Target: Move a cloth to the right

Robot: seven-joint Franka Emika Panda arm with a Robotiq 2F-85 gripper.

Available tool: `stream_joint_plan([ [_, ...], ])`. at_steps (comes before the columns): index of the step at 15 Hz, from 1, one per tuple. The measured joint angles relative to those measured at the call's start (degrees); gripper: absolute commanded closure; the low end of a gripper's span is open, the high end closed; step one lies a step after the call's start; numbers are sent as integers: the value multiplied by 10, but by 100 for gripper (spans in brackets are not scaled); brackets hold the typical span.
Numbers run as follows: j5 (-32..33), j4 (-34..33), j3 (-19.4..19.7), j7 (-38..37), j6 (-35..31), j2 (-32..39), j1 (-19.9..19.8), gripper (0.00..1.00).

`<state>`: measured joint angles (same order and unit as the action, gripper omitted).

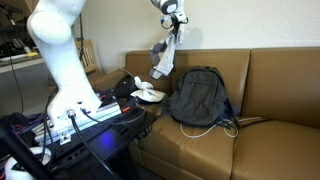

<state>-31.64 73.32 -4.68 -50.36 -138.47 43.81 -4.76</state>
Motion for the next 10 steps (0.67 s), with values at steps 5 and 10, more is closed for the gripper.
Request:
stream_joint_plan([
  [5,1,-2,4,-19,1,2,13,97],
  [10,-19,-55,32,-120,28,25,-38,97],
])
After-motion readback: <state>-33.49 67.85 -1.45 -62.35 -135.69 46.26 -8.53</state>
